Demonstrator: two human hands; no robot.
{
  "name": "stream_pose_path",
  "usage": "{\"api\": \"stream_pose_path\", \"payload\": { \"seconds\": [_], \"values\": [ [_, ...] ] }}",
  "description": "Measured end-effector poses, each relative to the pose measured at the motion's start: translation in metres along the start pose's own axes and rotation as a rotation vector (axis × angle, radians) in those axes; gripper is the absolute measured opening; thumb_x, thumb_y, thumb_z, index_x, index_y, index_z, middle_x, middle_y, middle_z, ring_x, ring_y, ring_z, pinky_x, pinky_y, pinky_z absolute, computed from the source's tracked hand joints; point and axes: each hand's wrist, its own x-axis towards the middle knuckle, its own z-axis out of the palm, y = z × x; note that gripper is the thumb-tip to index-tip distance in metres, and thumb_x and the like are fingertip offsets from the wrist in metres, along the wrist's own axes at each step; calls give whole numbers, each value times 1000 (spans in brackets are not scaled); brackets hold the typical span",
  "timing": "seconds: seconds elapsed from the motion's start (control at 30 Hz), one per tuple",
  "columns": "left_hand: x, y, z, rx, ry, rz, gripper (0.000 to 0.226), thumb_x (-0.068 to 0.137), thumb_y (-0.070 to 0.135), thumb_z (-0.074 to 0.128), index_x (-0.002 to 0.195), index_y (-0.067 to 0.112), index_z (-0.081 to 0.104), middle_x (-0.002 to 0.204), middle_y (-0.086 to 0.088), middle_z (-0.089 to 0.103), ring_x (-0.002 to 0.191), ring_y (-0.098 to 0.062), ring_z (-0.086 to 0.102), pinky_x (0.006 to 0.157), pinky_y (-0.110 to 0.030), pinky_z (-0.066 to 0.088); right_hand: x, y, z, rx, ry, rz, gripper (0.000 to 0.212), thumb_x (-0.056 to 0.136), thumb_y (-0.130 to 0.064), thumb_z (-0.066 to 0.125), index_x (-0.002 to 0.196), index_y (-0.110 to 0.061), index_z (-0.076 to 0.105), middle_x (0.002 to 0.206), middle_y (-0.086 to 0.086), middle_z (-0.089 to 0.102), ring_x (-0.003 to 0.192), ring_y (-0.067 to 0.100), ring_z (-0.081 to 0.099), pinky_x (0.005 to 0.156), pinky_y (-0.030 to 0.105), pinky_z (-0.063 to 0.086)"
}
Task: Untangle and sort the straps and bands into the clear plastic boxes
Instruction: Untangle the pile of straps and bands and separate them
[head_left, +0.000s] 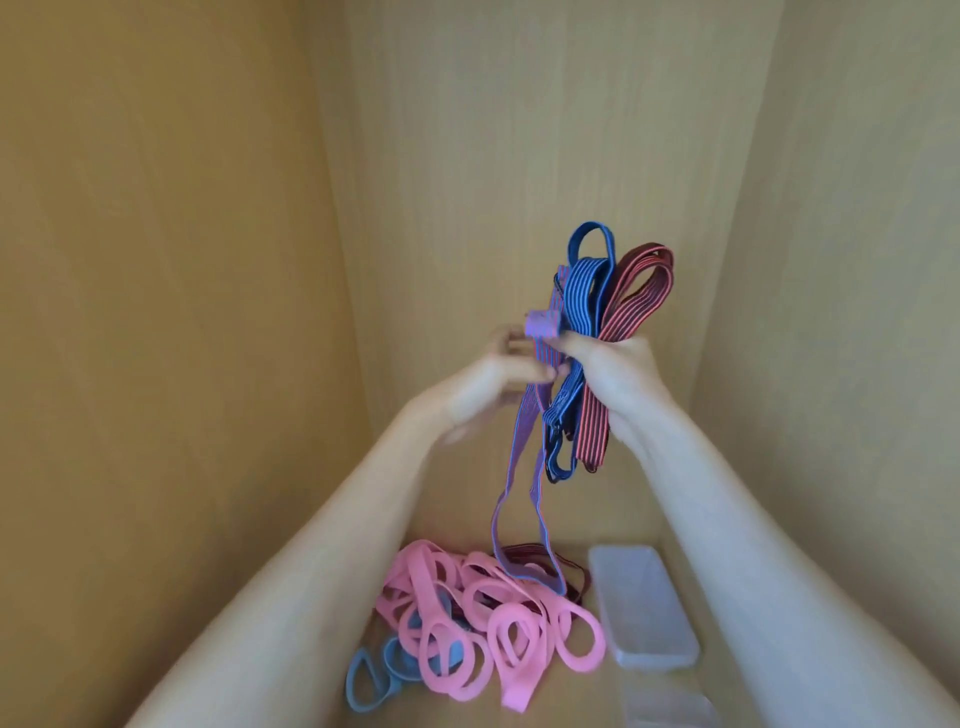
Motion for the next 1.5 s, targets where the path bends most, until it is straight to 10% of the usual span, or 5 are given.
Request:
{"api": "stream_pose_path", "payload": {
  "seconds": [0.37, 0.67, 0.93, 1.17, 1.5],
  "values": [
    [-29, -72, 13, -61, -77, -131, 26, 89, 15, 67, 114, 7, 64, 70, 14, 58, 54, -4, 47, 65, -21, 51, 3, 7, -23, 128, 53, 74, 26, 85, 1, 65, 65, -16, 63, 53, 2, 54, 47, 15, 52, 50, 26, 42],
    [-9, -52, -10, -591, 379, -100, 43, 93, -14, 31, 126, 1, 55, 60, 0, 42, 43, -4, 36, 49, -17, 43, -39, 55, -43, 140, -52, 199, 16, 83, -4, 75, 71, -14, 75, 66, 1, 64, 49, 10, 55, 54, 29, 45],
    [3, -37, -1, -831, 405, -77, 35, 99, -3, 22, 94, 6, 55, 84, -18, 64, 80, -29, 65, 81, -44, 53, -73, 80, -28, -124, -202, 98, 23, 82, 15, 69, 69, -4, 64, 55, -6, 61, 51, 6, 55, 57, 17, 46],
    [-5, -37, -12, -706, 327, -6, 36, 85, -10, 22, 85, 8, 54, 71, -9, 52, 54, -18, 49, 57, -29, 46, -65, 81, -45, 152, -23, 217, 14, 86, 4, 70, 88, -9, 75, 86, 4, 76, 57, 12, 55, 60, 31, 49],
    [-9, -23, -26, -718, 498, 45, 37, 85, -8, 19, 83, 11, 51, 68, -5, 48, 51, -14, 43, 56, -27, 37, -65, 82, -84, 34, -321, 231, 23, 80, -4, 72, 100, -11, 79, 79, 8, 68, 58, 13, 50, 60, 28, 42]
  ]
}}
